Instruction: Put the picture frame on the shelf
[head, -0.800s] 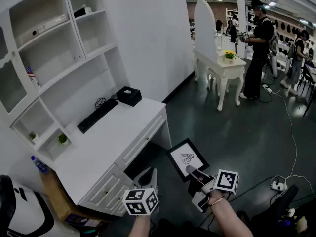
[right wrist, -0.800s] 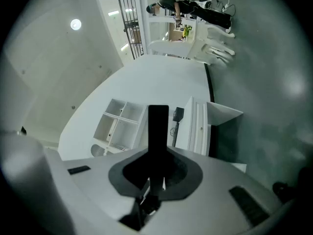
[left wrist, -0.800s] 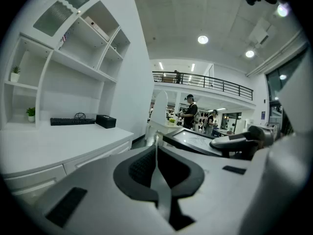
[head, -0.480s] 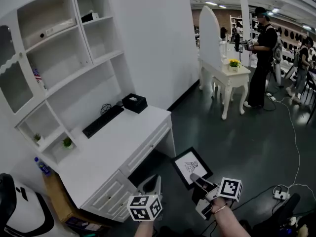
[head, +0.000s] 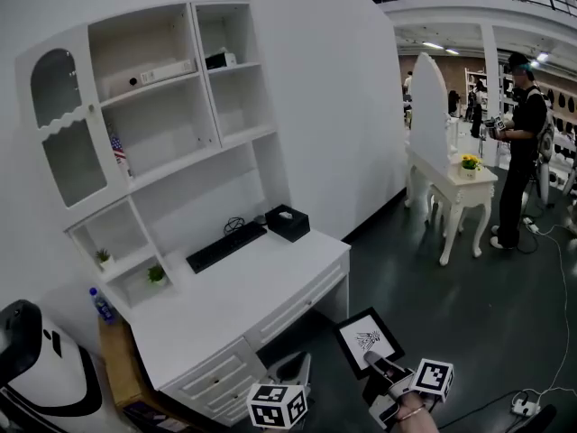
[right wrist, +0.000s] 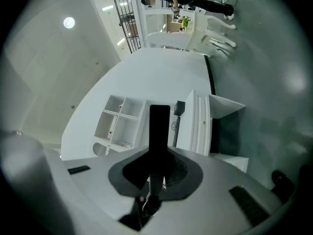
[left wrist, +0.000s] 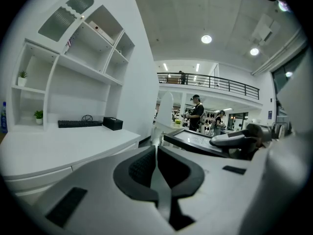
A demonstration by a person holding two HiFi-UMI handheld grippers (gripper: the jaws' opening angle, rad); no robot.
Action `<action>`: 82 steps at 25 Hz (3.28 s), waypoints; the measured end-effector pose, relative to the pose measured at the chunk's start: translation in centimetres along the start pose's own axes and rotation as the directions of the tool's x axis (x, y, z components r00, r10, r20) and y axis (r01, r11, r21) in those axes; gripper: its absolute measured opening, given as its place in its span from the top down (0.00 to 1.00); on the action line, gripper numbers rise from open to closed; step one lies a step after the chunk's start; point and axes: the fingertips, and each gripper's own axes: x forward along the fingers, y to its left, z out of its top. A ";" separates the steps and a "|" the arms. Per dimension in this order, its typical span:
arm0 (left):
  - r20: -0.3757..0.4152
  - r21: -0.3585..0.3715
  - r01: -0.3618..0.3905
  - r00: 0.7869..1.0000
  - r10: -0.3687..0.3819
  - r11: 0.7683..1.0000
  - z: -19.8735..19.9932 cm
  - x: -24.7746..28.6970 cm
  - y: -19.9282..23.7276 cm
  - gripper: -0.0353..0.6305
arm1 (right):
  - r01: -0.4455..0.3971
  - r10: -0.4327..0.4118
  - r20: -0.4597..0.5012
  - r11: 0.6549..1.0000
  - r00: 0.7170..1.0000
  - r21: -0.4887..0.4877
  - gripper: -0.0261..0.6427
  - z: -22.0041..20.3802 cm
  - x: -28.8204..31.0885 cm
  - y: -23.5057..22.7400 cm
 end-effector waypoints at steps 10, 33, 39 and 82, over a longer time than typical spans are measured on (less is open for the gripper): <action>0.009 0.019 -0.059 0.998 0.059 0.998 2.9 3.7 5.2 0.92 | -0.018 0.018 -0.005 0.999 1.000 0.030 0.91 3.8 6.7 0.7; 0.072 0.061 -0.032 0.997 0.028 0.998 16.5 23.0 24.1 0.92 | -0.038 0.038 -0.028 0.999 0.999 0.004 0.91 14.2 33.6 3.0; 0.089 0.069 -0.026 0.996 0.020 0.997 18.8 25.0 25.4 0.92 | -0.060 0.061 -0.039 0.998 0.997 0.027 0.91 15.8 37.3 4.0; 0.297 0.086 -0.330 0.909 0.292 0.940 42.5 38.8 34.5 0.92 | -0.330 0.347 -0.361 0.938 0.865 0.109 0.91 33.2 67.2 24.2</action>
